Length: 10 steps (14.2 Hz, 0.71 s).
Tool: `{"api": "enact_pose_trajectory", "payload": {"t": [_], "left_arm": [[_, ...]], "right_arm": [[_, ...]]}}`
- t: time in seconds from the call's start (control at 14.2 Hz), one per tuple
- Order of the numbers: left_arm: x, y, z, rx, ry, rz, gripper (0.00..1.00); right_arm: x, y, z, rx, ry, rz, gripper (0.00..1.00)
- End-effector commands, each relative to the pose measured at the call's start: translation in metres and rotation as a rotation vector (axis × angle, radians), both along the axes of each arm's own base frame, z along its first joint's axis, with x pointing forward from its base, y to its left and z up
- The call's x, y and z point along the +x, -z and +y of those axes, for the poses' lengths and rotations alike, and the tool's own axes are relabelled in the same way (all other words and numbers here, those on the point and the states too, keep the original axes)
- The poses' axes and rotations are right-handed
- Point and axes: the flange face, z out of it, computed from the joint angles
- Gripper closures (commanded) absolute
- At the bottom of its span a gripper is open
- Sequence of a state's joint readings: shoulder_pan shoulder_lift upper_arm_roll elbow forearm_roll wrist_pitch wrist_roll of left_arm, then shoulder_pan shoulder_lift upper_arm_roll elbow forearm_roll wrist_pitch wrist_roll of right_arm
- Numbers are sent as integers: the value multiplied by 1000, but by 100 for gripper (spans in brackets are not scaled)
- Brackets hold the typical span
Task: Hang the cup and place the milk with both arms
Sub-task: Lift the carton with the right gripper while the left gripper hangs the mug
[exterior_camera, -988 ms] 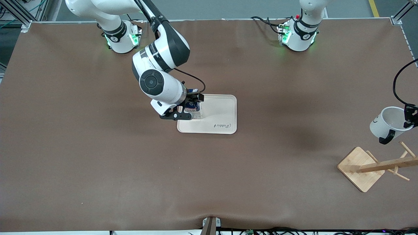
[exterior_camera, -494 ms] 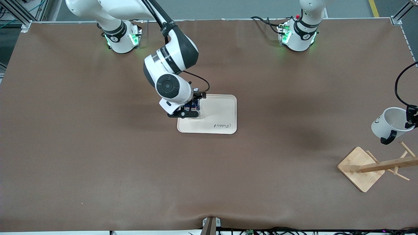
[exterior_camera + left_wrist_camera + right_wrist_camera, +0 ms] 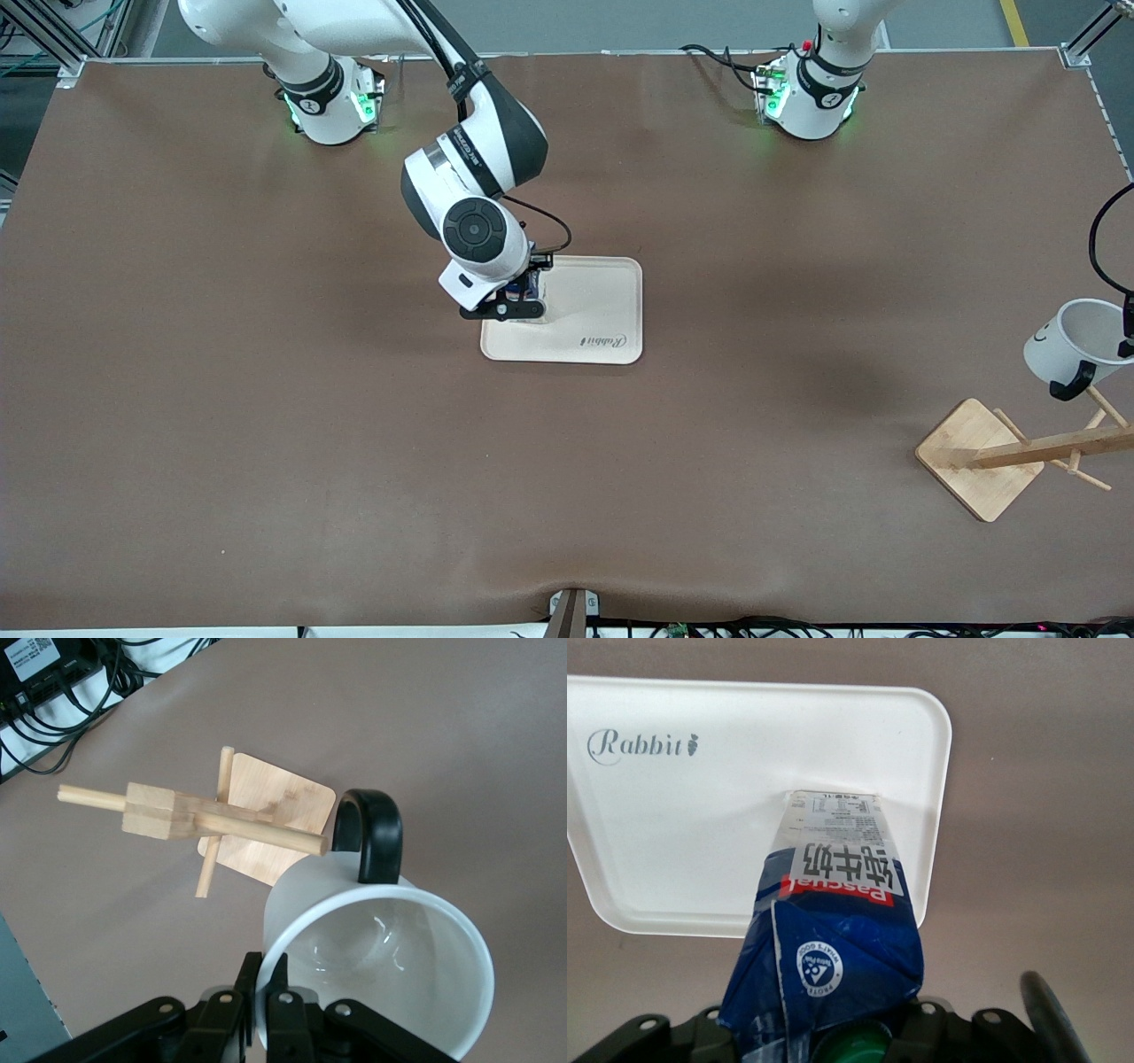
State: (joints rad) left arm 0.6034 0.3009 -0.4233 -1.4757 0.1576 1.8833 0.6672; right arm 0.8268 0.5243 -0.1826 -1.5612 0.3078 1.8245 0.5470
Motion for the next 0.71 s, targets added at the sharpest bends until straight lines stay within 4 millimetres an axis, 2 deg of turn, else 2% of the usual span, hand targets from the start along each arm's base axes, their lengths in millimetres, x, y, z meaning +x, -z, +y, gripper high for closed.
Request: {"api": "enact_pose_trajectory", "payload": {"t": [0.0,0.28,0.42,0.49,0.64], "left_arm": [[4,-4,3,-1,16,-3,100],[6,3,8,-5,28,5,100],[3,0,14,17,46,7,100],[2,0,18,19,64,8,100],[4,0,18,16,58,6,100]], "right_arm": [[7,-17,-1,-3,40,-19,100],[41,-70,-11,14,207,-98,100],[64,-85,-42,21,223,-83,100],[71,-92,-58,40,179,-80,100],[86,-106,-110,46,121,-37,100]]}}
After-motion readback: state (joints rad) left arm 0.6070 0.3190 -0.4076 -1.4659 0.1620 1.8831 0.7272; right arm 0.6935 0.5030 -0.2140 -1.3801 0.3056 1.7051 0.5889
